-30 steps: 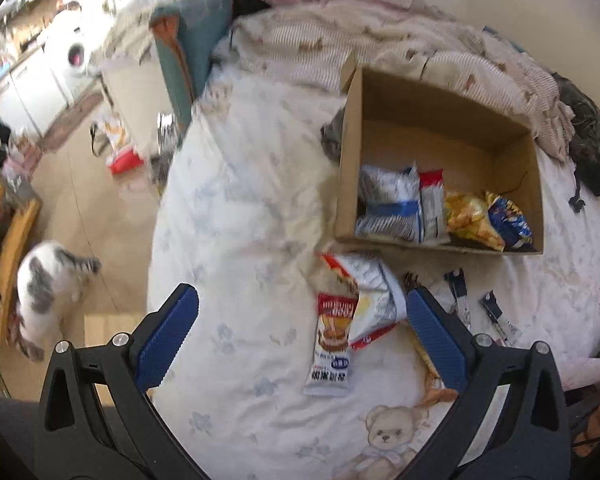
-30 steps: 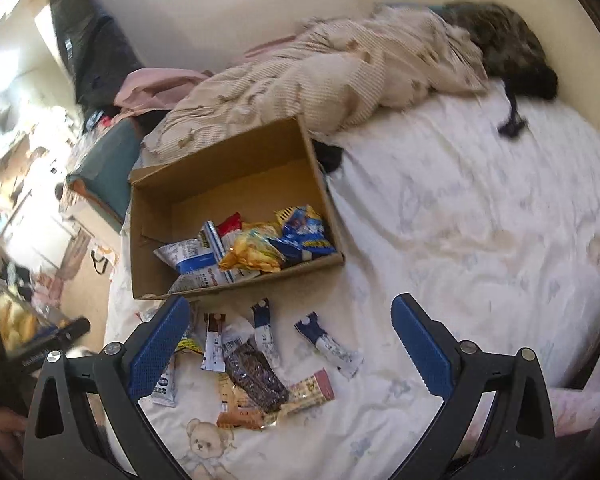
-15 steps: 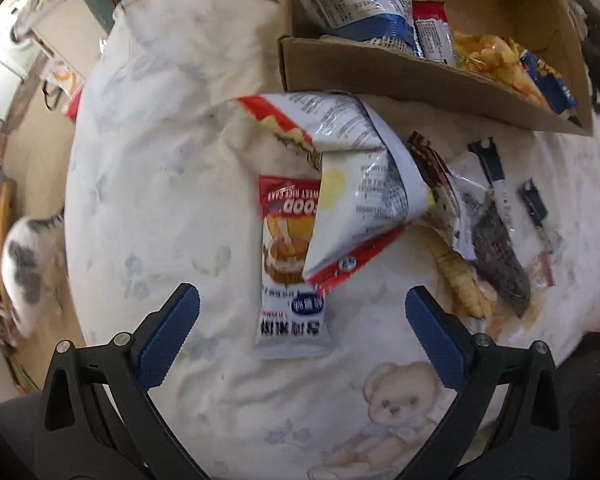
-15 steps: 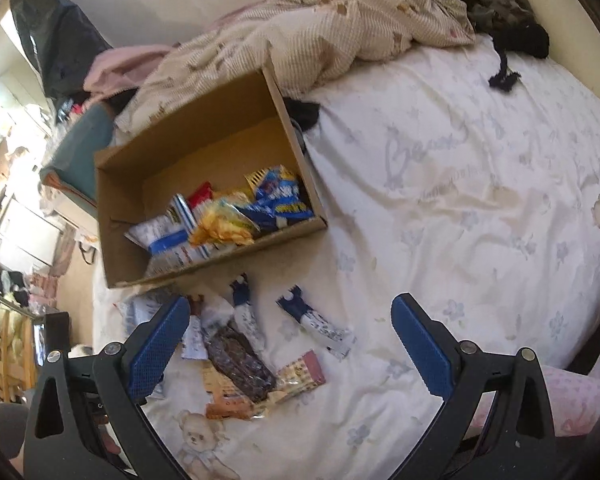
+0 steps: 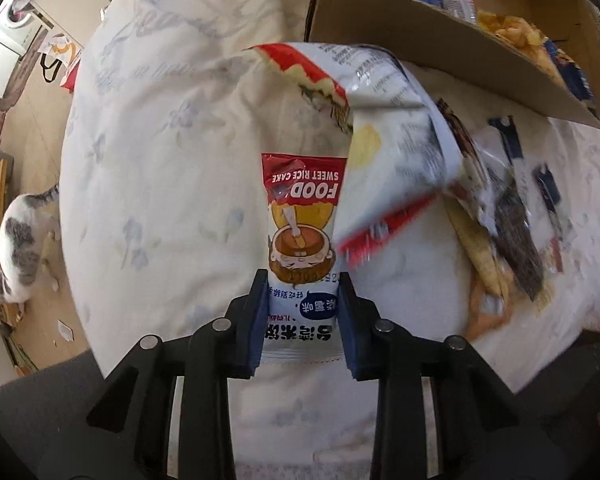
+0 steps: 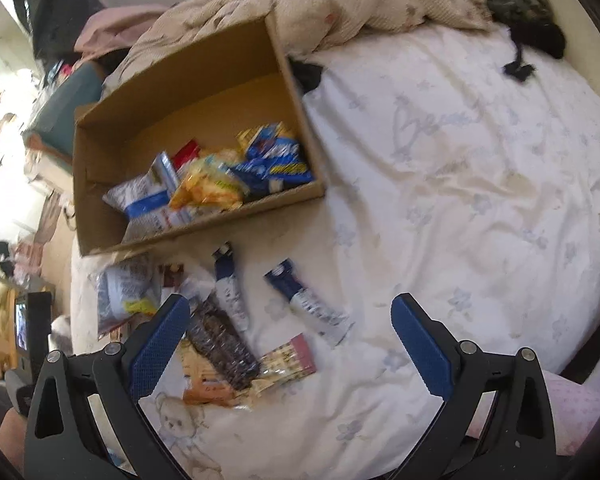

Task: Organize snacks
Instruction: 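Grasp the FOOD rice cake bag with left tool while right tool grasps dark jerky pack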

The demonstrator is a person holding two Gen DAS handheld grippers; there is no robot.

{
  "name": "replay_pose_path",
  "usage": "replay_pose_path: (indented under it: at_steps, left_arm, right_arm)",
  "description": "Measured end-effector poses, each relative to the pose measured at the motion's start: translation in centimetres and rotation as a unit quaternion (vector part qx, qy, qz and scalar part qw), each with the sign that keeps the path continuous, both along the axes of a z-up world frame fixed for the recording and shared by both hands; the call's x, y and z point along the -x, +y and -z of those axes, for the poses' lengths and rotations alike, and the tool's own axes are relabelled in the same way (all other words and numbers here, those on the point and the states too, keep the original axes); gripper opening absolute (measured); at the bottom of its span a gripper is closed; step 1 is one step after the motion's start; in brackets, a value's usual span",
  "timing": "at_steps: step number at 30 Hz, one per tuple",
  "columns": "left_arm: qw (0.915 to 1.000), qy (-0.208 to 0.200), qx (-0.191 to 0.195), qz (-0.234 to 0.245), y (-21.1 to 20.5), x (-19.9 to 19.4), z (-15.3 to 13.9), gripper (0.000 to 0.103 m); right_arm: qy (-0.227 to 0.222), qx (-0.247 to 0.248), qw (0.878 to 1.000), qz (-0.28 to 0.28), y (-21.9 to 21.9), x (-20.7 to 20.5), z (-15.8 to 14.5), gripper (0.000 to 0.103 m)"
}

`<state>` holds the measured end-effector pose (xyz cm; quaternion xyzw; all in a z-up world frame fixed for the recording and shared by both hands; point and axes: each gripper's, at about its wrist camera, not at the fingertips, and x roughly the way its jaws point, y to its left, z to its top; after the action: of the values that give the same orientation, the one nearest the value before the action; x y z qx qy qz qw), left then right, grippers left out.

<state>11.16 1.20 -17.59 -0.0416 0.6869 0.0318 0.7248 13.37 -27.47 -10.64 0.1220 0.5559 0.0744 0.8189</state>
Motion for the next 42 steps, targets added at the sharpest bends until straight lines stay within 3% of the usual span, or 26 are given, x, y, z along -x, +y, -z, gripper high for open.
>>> replay_pose_path:
  at_steps: [5,8,11,15,20,23,27,35,42]
  left_arm:
    - [0.9995,-0.025,0.017,-0.003,0.6,2.4,-3.5,0.028]
    - [0.9983,-0.056,0.014,-0.004,0.9,3.4,-5.4,0.028]
    - [0.9966,-0.077,0.026,-0.012,0.4,4.9,-6.5,0.028]
    - [0.9941,-0.106,0.021,-0.014,0.6,4.0,-8.0,0.028]
    - [0.9928,-0.116,0.025,-0.016,1.3,2.8,-7.9,0.028]
    - [0.9928,-0.115,0.028,-0.017,1.3,2.7,-7.7,0.028]
    - [0.9926,-0.115,0.033,-0.017,1.2,2.7,-7.8,0.028]
    - [0.9924,-0.116,0.038,-0.016,1.0,2.7,-7.8,0.028]
    - [0.9919,-0.125,0.024,-0.005,0.4,2.9,-8.0,0.028]
  right_arm:
    - [0.058,-0.005,0.996,-0.072,2.5,-0.9,2.3,0.102]
    - [0.092,0.021,0.988,-0.121,4.8,-1.1,4.2,0.101]
    - [0.096,0.074,0.974,-0.193,7.8,-0.9,5.7,0.101]
    - [0.101,0.118,0.954,-0.258,10.6,-0.4,7.6,0.097]
    - [0.109,0.111,0.951,-0.268,11.6,-0.4,8.8,0.097]
    - [0.125,0.079,0.952,-0.269,11.5,-0.3,9.1,0.074]
    - [0.105,0.077,0.949,-0.287,12.1,0.7,7.9,0.057]
    - [0.098,0.05,0.953,-0.281,10.8,3.5,5.9,0.054]
    - [0.108,0.006,0.966,-0.233,8.5,4.2,5.0,0.054]
